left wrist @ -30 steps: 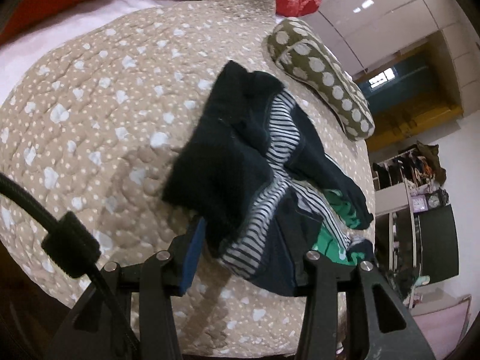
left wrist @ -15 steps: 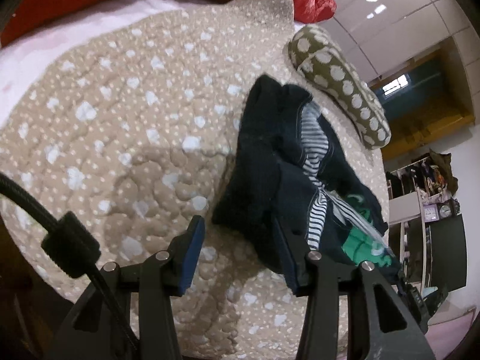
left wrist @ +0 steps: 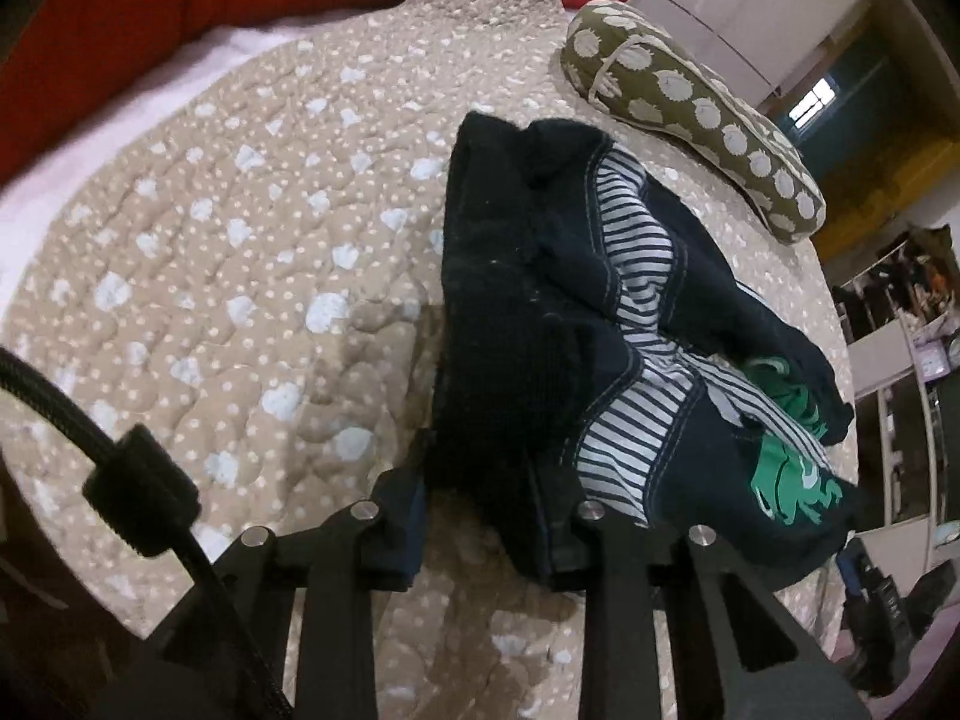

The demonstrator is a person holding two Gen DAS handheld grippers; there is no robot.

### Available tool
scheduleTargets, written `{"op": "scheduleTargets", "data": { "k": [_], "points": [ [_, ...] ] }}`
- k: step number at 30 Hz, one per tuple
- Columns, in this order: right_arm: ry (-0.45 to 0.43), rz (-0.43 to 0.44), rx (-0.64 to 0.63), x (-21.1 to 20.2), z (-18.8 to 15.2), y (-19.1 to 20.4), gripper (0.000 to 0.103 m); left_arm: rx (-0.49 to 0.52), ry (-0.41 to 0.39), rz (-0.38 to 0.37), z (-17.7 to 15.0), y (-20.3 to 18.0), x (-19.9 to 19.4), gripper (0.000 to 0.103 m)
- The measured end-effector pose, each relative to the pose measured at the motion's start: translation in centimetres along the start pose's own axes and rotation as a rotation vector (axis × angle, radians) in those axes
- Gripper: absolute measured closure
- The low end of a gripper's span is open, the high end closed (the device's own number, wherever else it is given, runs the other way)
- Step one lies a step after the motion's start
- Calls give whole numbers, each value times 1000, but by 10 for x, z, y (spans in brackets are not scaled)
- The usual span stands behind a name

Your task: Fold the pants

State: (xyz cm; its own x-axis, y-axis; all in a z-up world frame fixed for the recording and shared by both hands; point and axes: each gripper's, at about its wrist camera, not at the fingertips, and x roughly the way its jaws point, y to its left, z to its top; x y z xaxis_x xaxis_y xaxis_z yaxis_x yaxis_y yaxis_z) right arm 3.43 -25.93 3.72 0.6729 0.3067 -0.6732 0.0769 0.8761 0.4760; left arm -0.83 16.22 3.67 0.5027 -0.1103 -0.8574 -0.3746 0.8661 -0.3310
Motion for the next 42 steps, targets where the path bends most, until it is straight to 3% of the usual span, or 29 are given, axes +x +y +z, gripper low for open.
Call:
{"op": "scheduleTargets", "data": {
  "k": [4, 7, 10, 18, 24, 26, 29, 32, 36, 40, 42],
  "points": [
    [-5, 13, 0, -1, 0, 4, 63, 30, -14, 31, -5, 4, -18, 77],
    [0, 18, 4, 2, -1, 7, 63, 7, 32, 38, -8, 15, -16, 74],
    [4, 21, 8, 3, -2, 11, 63, -52, 51, -50, -8, 30, -19, 73],
    [-63, 62, -103, -4, 1, 51, 59, -22, -125, -112, -5, 28, -75, 72],
    [46, 165, -247, 34, -17, 104, 59, 122, -82, -127, -9, -27, -39, 71],
    [111, 192, -275, 53, -26, 114, 59, 143, -34, -76, -11, -36, -14, 71],
    [149, 146, -266, 69, -32, 104, 59, 137, 28, -5, -18, -29, 11, 72],
    [125, 138, -212, 61, -27, 77, 61, 134, 29, -42, -17, -19, 6, 72],
    [77, 19, -137, 43, -16, 35, 61, 83, 41, -97, -9, 0, -4, 72],
    [50, 34, -56, 17, -3, 5, 59, 127, -4, -98, -9, 1, -27, 70],
    [19, -18, -92, 5, 7, 5, 49, 173, -62, -72, -7, -1, -45, 66]
  ]
}}
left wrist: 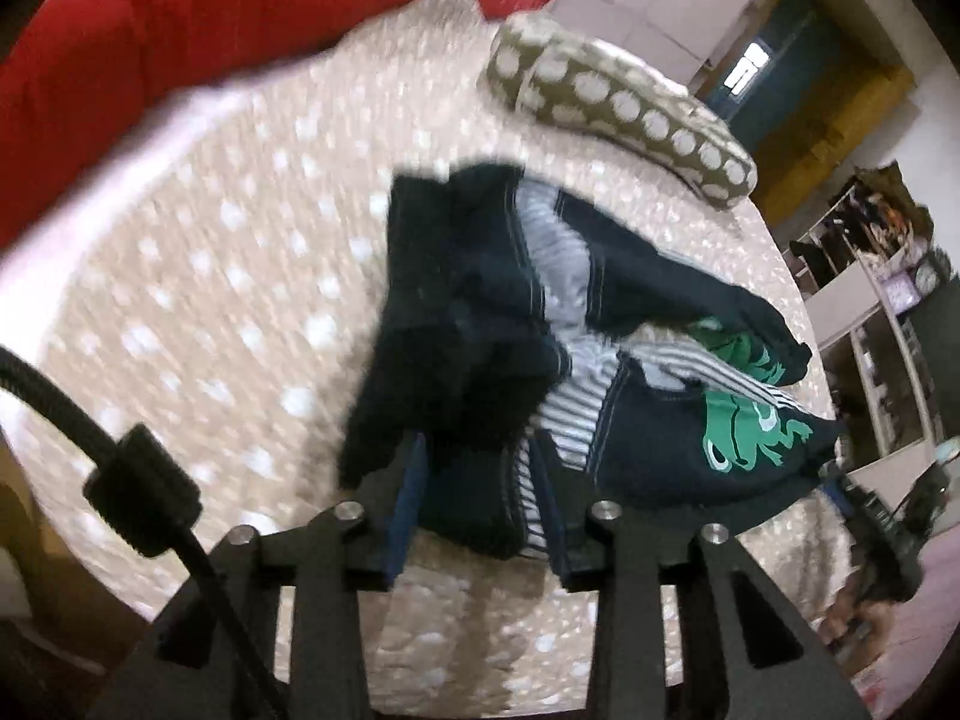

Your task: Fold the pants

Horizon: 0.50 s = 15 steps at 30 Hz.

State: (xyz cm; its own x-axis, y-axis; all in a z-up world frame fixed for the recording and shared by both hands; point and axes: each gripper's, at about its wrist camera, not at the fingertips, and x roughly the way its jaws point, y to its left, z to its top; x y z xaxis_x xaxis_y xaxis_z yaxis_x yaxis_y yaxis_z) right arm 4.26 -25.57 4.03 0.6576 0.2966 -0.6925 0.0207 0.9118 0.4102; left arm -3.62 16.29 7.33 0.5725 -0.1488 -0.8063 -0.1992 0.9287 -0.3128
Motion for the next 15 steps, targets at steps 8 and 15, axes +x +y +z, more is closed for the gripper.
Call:
{"op": "scheduleTargets", "data": {
  "k": [8, 15],
  "points": [
    [7, 3, -230, 5, 45, 45, 42, 105, -74, 32, 52, -14, -17, 57],
    [92, 17, -549, 53, 82, 114, 31, 273, -57, 44, 107, -41, 7, 46]
  ]
}}
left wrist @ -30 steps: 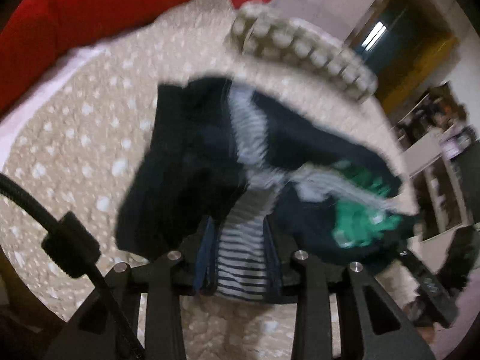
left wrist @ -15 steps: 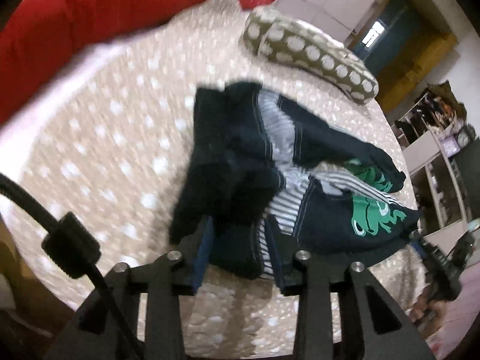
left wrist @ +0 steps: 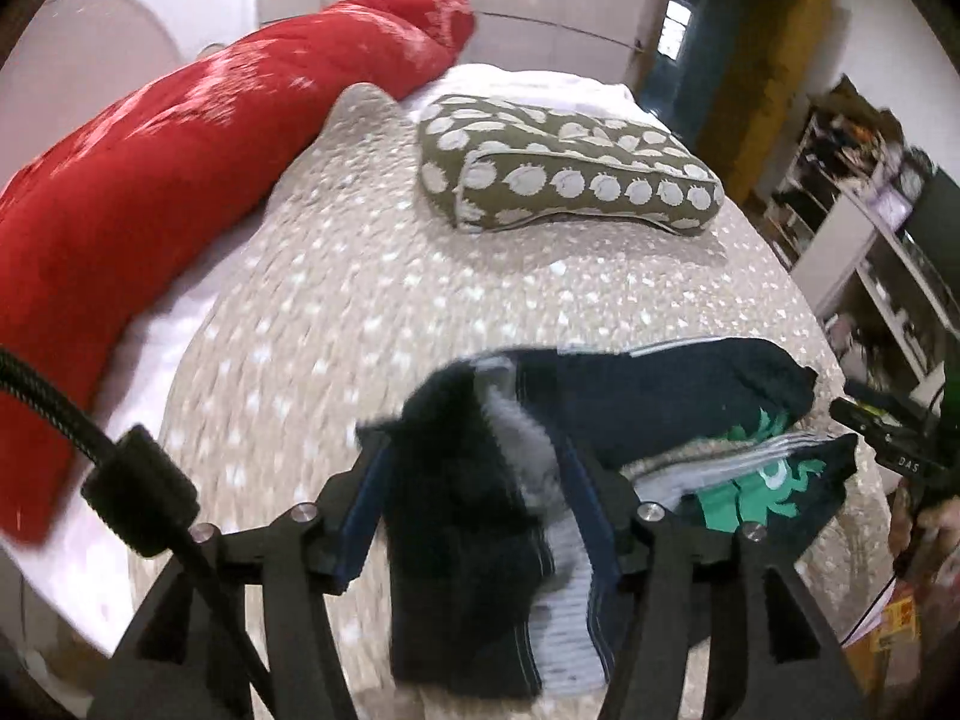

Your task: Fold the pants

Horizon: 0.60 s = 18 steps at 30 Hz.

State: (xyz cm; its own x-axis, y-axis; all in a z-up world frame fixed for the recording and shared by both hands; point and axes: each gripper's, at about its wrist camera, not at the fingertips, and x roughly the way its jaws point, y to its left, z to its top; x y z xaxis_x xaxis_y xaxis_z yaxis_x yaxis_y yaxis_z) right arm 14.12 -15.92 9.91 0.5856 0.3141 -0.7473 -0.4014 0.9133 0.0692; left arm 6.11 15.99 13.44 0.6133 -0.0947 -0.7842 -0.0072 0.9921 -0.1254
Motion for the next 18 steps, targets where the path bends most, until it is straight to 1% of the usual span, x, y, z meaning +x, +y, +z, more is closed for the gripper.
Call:
{"op": "scheduleTargets", "data": {
  "k": [2, 5, 7, 10, 12, 14, 18],
  "points": [
    [45, 35, -42, 19, 16, 6, 29, 15, 34, -40, 15, 3, 23, 46],
    [102, 81, -69, 51, 38, 14, 29, 2, 91, -97, 30, 8, 60, 46],
    [129, 87, -84, 73, 49, 20, 29, 3, 112, -101, 37, 8, 80, 46],
    [178, 125, -112, 98, 58, 30, 29, 9, 135, -130, 46, 10, 105, 46],
    [199, 131, -140, 110, 61, 36, 29, 13, 150, -144, 50, 10, 116, 46],
    [219, 130, -166, 123, 65, 39, 29, 39, 181, -161, 53, 8, 131, 46],
    [257, 141, -177, 143, 69, 37, 29, 80, 244, -192, 52, 5, 157, 46]
  ]
}}
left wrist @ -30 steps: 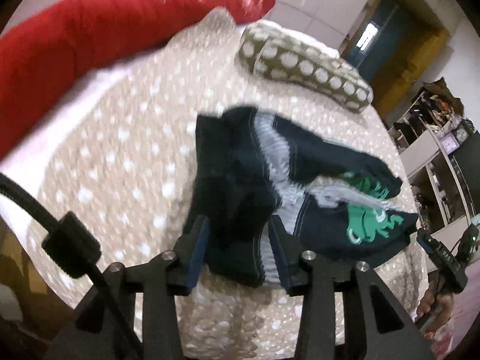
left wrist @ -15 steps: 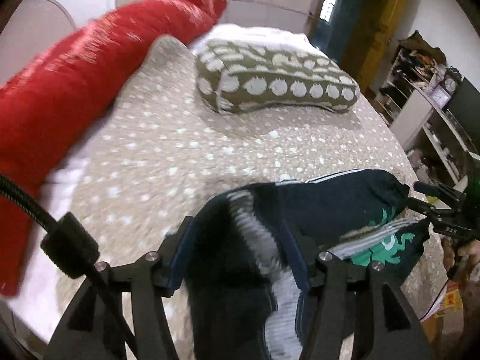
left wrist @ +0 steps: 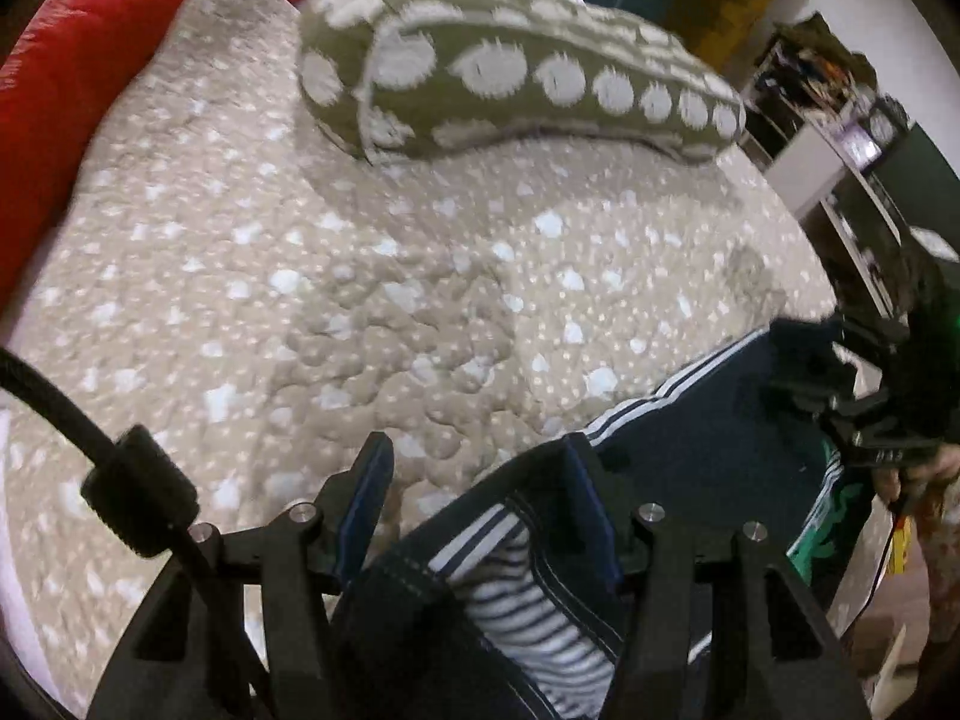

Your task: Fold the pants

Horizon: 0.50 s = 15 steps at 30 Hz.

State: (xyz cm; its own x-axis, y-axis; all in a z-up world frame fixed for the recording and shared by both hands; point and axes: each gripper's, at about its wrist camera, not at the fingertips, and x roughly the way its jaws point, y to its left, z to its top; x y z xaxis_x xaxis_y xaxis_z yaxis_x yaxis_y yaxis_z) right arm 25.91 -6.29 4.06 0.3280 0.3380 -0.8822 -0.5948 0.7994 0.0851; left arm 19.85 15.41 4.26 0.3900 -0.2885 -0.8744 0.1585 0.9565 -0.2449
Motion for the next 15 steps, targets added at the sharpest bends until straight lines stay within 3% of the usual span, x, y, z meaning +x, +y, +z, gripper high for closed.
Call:
{"op": "scheduleTargets", "data": {
  "k": [2, 7, 11, 12, 13, 14, 15],
  "points": [
    [13, -3, -5, 8, 3, -4, 29, 23, 25, -31, -1, -1, 10, 43],
    [44, 36, -24, 25, 4, -4, 15, 51, 29, -72, -4, -2, 14, 31],
    [20, 30, -32, 29, 3, -1, 13, 56, 35, -60, -4, -4, 18, 31],
    [15, 22, -36, 30, 3, 2, 13, 65, 40, -40, -4, -7, 18, 34],
    [3, 18, -41, 28, 2, 3, 23, 94, 44, 27, -6, -15, 19, 53],
    [-11, 24, -38, 26, 2, 4, 34, 122, 40, 67, -8, -21, 19, 80],
    [-25, 48, -14, 22, 2, 3, 63, 147, 39, 85, -11, -28, 18, 87]
  ]
}}
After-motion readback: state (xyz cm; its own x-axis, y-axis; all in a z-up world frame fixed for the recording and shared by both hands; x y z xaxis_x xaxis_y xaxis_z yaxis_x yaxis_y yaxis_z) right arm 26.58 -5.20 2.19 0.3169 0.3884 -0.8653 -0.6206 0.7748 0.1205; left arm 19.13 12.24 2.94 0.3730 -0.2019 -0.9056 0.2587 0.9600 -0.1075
